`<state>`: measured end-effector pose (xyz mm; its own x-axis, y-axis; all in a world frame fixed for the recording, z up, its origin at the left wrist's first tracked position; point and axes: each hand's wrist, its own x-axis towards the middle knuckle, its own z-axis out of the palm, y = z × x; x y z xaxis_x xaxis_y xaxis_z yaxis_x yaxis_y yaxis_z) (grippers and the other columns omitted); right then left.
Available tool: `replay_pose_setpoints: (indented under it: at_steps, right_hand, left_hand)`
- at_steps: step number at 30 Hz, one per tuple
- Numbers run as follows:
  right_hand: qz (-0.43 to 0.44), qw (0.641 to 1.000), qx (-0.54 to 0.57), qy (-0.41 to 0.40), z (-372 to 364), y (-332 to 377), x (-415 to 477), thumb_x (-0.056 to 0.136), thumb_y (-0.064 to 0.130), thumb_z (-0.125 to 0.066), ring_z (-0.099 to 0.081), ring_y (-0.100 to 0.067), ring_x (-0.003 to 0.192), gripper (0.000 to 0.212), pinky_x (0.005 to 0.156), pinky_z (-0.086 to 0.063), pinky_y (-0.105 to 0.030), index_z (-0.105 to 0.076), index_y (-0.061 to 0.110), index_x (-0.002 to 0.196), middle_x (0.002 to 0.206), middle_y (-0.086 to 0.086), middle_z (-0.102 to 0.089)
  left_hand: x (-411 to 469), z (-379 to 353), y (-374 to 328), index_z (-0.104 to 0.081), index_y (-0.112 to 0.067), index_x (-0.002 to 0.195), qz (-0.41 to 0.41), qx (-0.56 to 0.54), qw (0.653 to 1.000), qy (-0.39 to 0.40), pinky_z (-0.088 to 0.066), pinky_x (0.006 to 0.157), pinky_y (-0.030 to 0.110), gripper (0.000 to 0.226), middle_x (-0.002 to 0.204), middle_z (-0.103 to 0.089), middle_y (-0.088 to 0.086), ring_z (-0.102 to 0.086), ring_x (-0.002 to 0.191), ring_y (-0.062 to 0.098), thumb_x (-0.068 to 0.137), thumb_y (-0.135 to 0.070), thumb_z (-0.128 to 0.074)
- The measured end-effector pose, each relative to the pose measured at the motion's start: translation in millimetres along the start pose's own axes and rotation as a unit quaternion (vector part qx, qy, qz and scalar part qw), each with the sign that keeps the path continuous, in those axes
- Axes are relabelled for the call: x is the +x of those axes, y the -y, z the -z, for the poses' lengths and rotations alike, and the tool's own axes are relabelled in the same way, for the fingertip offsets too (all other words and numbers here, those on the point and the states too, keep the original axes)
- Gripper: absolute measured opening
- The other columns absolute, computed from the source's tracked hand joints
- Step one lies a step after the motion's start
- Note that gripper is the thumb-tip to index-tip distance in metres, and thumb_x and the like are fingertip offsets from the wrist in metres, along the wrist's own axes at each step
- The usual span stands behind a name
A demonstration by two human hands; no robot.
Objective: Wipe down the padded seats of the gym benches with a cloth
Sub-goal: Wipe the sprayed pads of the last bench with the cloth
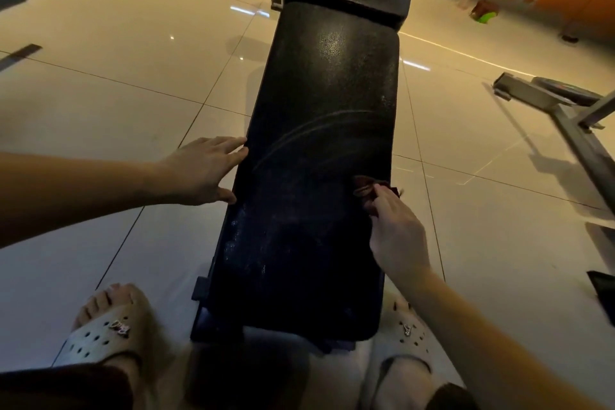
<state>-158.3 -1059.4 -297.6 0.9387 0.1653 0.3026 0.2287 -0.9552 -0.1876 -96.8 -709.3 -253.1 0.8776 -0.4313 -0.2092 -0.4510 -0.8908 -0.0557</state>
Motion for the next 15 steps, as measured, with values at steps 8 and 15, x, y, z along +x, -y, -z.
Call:
replay_pose_setpoints:
  at_steps: [8, 15]
  right_hand:
    - [0.134, 0.985, 0.111, 0.016, -61.4, 154.5, -56.9, 0.084, 0.0, -0.071, -0.049, -0.028, 0.138, 0.043, 0.121, -0.034, -0.041, -0.062, 0.009, 0.125, 0.142, -0.014, -0.058]
    - [0.097, 0.994, 0.04, 0.015, -7.6, 17.1, -59.7, 0.089, -0.001, -0.065, -0.053, -0.027, 0.136, 0.031, 0.109, -0.048, -0.047, -0.066, 0.008, 0.119, 0.141, -0.011, -0.061]
  left_hand:
    - [-10.4, 2.7, -16.2, -0.02, -0.022, 0.161, 0.021, -0.015, 1.0, 0.001, -0.031, 0.12, 0.046, 0.094, 0.17, -0.013, 0.003, -0.021, 0.153, 0.027, 0.088, -0.054, -0.07]
    - [-40.3, -8.3, -43.5, -0.013, -0.019, 0.162, 0.023, 0.0, 0.999, 0.048, -0.021, 0.123, 0.04, 0.1, 0.17, 0.0, 0.004, -0.011, 0.155, 0.025, 0.088, -0.065, -0.063]
